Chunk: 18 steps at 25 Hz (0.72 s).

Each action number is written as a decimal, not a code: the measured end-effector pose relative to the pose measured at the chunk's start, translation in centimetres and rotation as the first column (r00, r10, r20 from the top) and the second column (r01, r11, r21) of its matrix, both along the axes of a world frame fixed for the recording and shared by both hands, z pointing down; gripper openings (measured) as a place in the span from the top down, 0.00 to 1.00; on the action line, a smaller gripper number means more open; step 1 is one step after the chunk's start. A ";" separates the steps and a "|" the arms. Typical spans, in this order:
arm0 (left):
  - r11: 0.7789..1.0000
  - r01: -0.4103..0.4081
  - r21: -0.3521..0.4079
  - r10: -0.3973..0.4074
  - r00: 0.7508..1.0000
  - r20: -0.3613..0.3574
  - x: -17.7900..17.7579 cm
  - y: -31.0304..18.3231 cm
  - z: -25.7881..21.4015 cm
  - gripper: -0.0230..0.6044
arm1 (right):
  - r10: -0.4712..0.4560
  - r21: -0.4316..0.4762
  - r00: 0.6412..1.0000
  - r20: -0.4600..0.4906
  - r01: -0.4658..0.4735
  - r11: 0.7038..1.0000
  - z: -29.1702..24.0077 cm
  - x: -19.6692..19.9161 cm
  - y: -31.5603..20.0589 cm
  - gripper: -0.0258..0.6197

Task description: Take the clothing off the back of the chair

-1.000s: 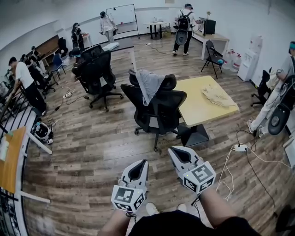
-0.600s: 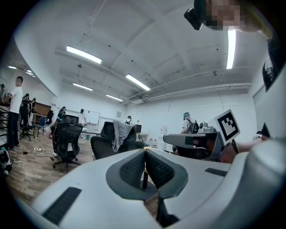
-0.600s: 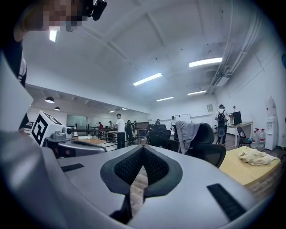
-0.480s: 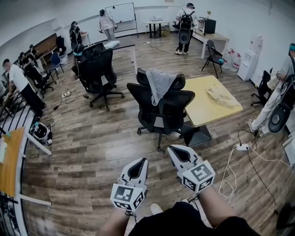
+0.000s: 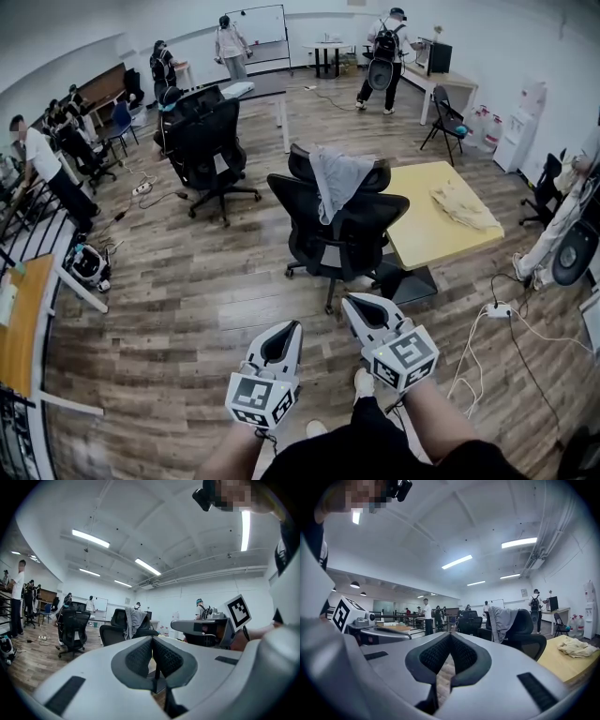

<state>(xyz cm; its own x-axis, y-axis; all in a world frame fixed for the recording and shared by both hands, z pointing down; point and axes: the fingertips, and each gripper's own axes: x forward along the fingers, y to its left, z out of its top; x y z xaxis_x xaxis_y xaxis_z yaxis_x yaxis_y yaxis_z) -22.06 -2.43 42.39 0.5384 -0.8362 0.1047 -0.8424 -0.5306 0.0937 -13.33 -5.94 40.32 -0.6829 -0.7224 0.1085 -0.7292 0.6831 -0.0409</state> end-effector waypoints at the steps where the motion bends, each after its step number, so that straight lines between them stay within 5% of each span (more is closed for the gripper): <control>1: 1.000 0.006 -0.001 -0.006 1.000 -0.002 0.2 -0.6 0.0 0.94 | -0.006 -0.001 1.000 0.000 0.006 1.000 0.1 0.1 -0.6 0.94; 18: 0.998 0.070 0.003 -0.070 0.997 0.018 5.6 -15.5 -0.4 0.93 | -0.053 -0.015 0.998 0.019 0.054 0.998 0.5 6.1 -15.8 0.94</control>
<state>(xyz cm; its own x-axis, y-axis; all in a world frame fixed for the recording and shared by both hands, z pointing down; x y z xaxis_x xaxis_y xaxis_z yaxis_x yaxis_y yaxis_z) -16.43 -17.89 41.95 0.4764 -0.8720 0.1120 -0.8791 -0.4704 0.0769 -7.26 -21.75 40.81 -0.7225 -0.6832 0.1063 -0.6906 0.7203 -0.0645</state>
